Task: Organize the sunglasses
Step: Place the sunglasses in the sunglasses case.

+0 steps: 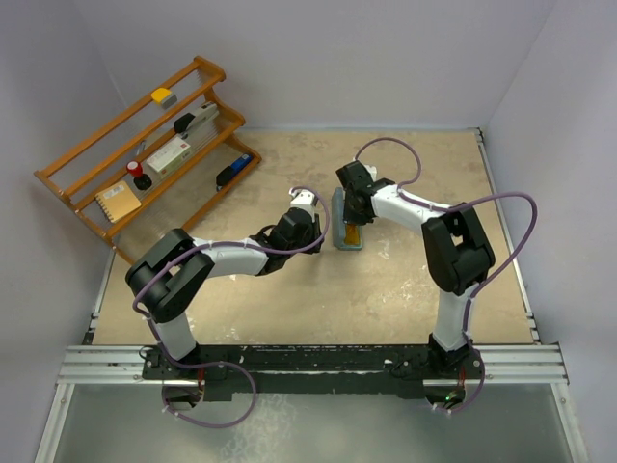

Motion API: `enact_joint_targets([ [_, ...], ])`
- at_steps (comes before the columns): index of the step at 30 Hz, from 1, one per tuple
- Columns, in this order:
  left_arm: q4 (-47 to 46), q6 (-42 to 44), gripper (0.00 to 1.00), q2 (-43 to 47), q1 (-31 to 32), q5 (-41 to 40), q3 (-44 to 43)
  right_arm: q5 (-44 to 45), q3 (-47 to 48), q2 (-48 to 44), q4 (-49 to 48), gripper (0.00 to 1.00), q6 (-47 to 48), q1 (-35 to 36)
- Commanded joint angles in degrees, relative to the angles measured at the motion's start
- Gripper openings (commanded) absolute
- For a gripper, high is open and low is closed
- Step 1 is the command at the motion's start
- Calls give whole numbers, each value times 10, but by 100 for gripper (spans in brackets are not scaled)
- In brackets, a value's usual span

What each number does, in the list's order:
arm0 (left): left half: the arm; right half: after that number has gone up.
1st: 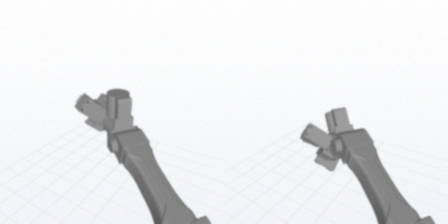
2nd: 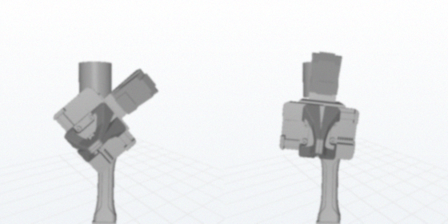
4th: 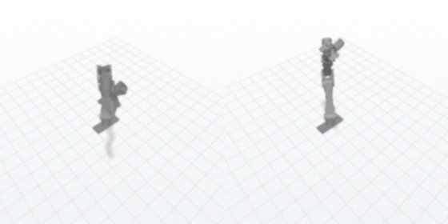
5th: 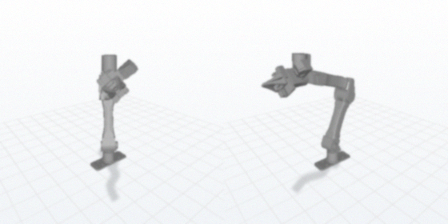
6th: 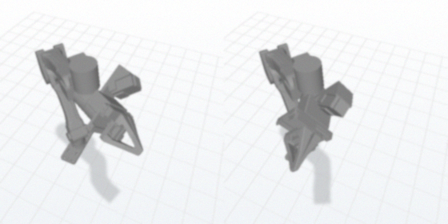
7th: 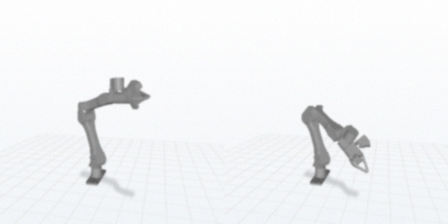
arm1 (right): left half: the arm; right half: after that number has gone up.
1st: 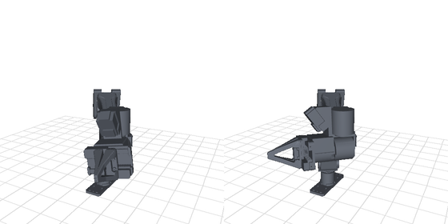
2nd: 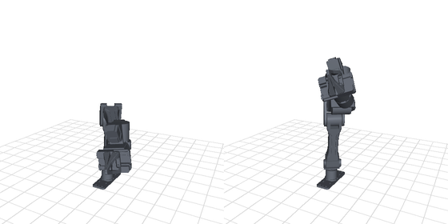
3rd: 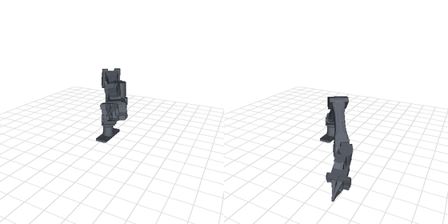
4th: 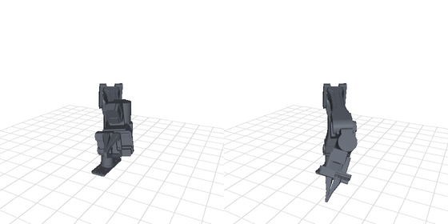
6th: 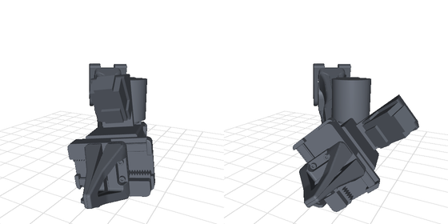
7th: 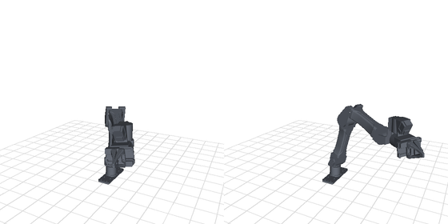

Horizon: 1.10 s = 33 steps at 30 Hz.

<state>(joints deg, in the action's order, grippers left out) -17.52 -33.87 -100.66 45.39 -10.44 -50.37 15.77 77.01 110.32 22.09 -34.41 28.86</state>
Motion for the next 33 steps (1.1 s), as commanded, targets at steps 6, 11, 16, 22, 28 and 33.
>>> enact_joint_targets([
  [6,-22,-7,21,9,-4,5,-5,22,0,13,-4,0,-13,2],
  [11,-23,-7,21,9,-4,6,-6,23,-8,1,-5,1,-14,3],
  [16,-24,-9,21,6,-4,8,-7,18,-13,-21,-8,13,-14,3],
  [22,-24,-9,21,9,-4,8,-6,23,-16,-45,-5,25,-14,3],
  [28,-23,-9,21,9,-4,8,-7,16,-21,-61,-8,30,-10,3],
  [33,-20,-8,21,10,-4,6,-7,17,-24,-74,-4,31,-11,3],
])
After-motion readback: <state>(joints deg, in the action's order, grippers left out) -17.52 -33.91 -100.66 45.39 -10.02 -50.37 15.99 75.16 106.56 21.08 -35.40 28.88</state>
